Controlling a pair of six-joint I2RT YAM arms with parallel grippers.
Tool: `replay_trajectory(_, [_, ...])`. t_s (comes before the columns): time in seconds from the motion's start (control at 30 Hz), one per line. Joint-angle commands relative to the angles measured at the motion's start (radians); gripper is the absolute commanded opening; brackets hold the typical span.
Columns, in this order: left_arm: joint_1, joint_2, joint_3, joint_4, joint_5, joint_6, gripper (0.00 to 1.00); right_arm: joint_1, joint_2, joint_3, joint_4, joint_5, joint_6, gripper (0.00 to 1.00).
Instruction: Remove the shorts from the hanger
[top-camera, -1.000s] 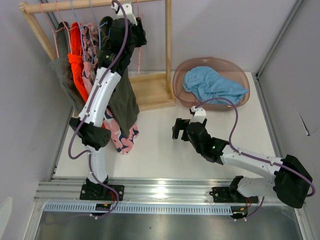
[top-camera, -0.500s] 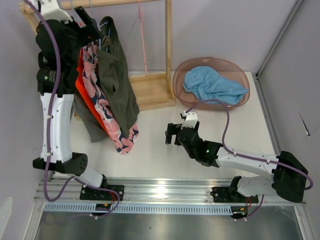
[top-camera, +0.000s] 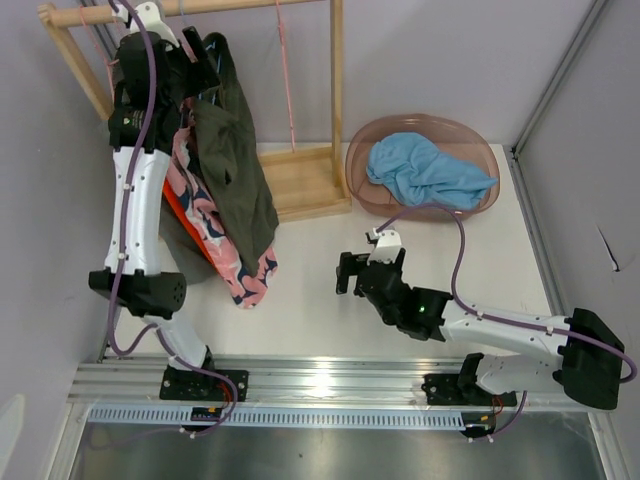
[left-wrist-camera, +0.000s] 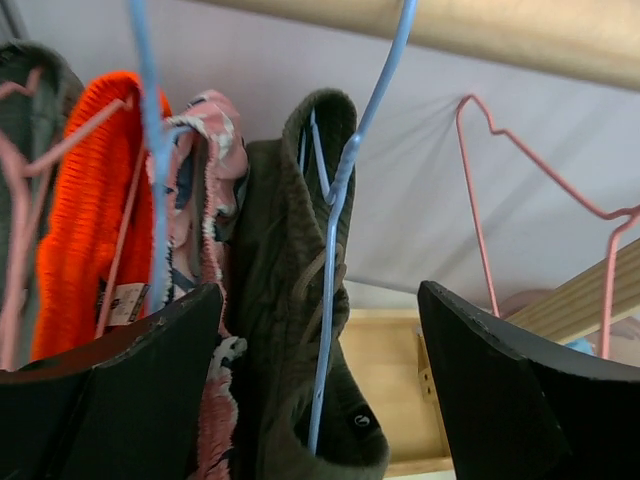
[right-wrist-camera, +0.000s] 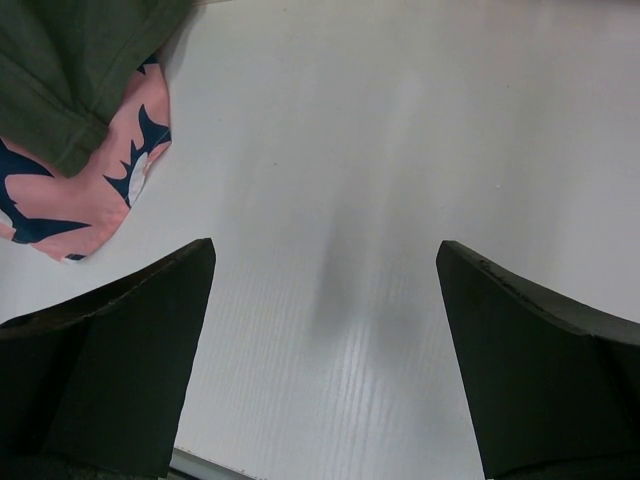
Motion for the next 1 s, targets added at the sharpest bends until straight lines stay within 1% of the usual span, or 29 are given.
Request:
replay_trajectory(0.0, [0.007, 0.028, 0.087, 0.001, 0.037, -0.018, 0.85, 0.008, -0.057, -0.022, -0.020, 0.063, 0.034, 0.99])
replay_trajectory(0.2, [0.010, 0.068, 0.102, 0.004, 0.033, -0.014, 0.82, 0.006, -0.064, -0.033, -0.046, 0.076, 0.043, 1.00])
replay_trajectory(0.3, [0.014, 0.091, 0.121, 0.001, 0.034, -0.015, 0.76, 0.005, -0.061, -0.033, -0.049, 0.074, 0.043, 0.99])
replay_trajectory(0.37, [0.015, 0.100, 0.131, -0.001, 0.036, -0.018, 0.63, 0.005, -0.058, -0.031, -0.052, 0.076, 0.043, 0.99])
replay_trajectory(0.43, [0.015, 0.106, 0.139, 0.001, 0.040, -0.020, 0.56, 0.006, -0.054, -0.030, -0.055, 0.077, 0.043, 0.99])
replay_trajectory(0.7, [0.018, 0.120, 0.136, -0.012, 0.057, -0.026, 0.53, 0.002, -0.055, -0.034, -0.057, 0.080, 0.048, 0.99])
replay_trajectory(0.77, [0.018, 0.125, 0.136, -0.012, 0.057, -0.026, 0.51, 0.000, -0.052, -0.034, -0.058, 0.082, 0.049, 0.99])
replay_trajectory(0.8, [0.018, 0.129, 0.134, -0.013, 0.056, -0.024, 0.44, 0.000, -0.052, -0.036, -0.057, 0.083, 0.049, 0.99])
replay_trajectory(0.87, [0.018, 0.133, 0.136, -0.013, 0.053, -0.021, 0.38, 0.000, -0.052, -0.039, -0.057, 0.083, 0.052, 0.99])
replay_trajectory(0.97, [0.020, 0.137, 0.137, -0.015, 0.045, -0.018, 0.20, 0.000, -0.058, -0.051, -0.057, 0.085, 0.058, 0.99])
